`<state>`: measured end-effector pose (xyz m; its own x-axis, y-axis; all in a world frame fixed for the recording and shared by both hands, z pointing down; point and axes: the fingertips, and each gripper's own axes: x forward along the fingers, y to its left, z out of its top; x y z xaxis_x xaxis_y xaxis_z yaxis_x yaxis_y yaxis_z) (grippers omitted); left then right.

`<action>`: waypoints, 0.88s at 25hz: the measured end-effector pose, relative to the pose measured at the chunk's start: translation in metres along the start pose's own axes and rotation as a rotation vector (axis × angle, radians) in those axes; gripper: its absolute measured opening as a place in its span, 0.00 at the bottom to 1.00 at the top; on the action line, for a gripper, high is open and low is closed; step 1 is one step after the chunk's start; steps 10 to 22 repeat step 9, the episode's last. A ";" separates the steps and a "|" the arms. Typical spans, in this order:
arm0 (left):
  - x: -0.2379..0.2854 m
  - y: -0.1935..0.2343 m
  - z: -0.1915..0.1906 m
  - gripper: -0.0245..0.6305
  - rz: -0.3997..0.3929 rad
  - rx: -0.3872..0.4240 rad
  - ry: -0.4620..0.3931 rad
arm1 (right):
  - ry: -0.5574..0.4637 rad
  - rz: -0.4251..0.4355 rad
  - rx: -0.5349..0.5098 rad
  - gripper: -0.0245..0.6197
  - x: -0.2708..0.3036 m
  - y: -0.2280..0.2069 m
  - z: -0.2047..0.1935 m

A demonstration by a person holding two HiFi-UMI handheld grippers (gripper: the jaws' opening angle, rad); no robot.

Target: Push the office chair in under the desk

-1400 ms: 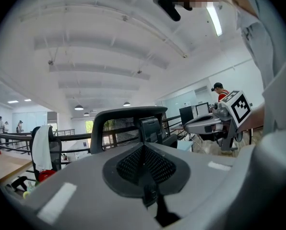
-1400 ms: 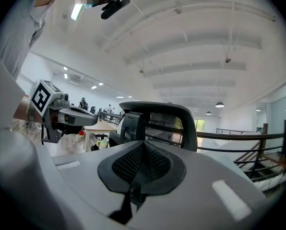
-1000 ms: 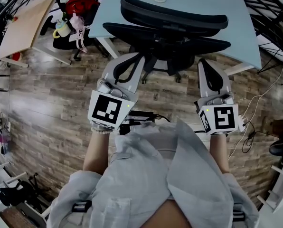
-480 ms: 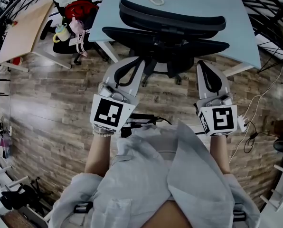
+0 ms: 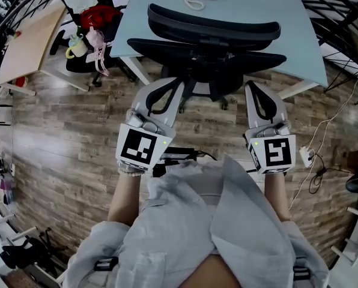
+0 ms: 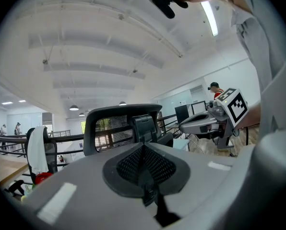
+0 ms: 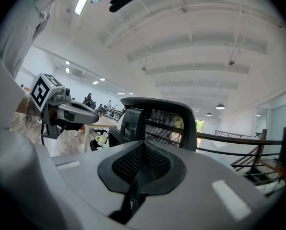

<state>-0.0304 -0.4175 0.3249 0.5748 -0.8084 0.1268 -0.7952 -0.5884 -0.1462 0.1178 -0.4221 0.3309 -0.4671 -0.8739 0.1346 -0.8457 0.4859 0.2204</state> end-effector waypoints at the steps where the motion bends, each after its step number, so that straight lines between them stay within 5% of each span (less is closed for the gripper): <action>1: 0.000 -0.001 0.000 0.04 -0.002 0.002 -0.001 | 0.000 -0.005 0.003 0.05 0.000 -0.002 -0.002; 22: -0.005 -0.002 0.005 0.04 -0.003 -0.003 -0.011 | 0.022 0.011 -0.003 0.05 0.001 0.005 0.001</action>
